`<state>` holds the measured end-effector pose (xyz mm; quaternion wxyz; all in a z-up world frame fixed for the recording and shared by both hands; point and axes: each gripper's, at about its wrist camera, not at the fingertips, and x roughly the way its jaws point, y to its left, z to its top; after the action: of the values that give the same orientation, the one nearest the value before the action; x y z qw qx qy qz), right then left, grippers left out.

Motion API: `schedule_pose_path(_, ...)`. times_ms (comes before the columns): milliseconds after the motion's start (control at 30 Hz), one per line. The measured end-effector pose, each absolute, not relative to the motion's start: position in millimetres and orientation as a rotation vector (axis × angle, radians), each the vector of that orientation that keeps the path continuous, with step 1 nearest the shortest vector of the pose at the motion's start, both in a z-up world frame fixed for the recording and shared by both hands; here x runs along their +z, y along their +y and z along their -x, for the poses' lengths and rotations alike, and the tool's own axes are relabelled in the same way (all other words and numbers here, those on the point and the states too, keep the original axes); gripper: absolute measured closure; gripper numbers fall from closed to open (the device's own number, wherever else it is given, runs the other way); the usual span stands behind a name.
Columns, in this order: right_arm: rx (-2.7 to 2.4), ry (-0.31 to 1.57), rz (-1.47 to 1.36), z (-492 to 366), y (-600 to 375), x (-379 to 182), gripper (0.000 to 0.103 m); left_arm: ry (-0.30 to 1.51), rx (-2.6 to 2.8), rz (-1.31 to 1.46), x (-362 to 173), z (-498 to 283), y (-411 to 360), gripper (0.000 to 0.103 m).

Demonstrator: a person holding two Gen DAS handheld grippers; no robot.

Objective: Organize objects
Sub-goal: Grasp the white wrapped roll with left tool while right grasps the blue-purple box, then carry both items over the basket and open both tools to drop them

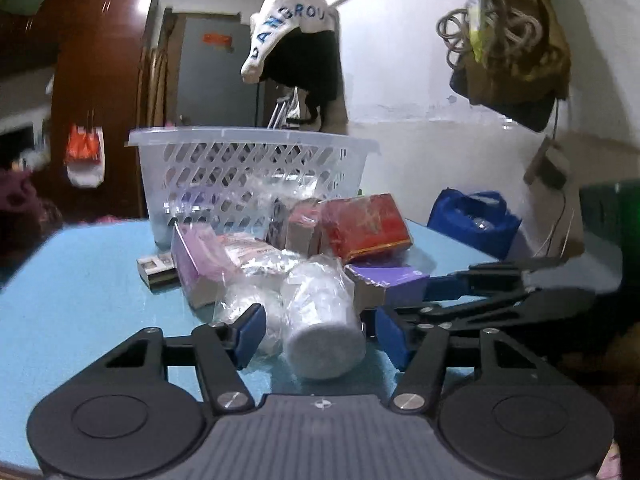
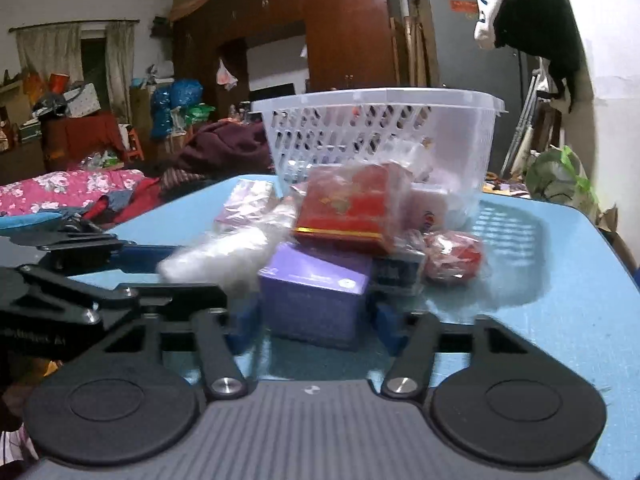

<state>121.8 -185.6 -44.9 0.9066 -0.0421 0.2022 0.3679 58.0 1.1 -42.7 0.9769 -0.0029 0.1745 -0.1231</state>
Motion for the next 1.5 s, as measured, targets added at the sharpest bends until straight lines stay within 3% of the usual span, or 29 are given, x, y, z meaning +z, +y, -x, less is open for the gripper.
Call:
schedule_pose_path(33,0.764,0.418,0.074,-119.3,-190.2,-45.2,0.045,0.347,-0.25,-0.006,-43.6,-56.5,-2.4,0.038)
schedule_pose_path(133,0.747,0.413,0.072,-111.6,-200.4,-44.3,0.045,0.343,-0.245,-0.042,-45.4,-59.9,-9.4,0.057)
schedule_pose_path(1500,0.654,0.325,0.0,-109.2,-245.2,-29.8,0.045,0.197,-0.273,0.198,-13.7,-59.2,68.3,0.057)
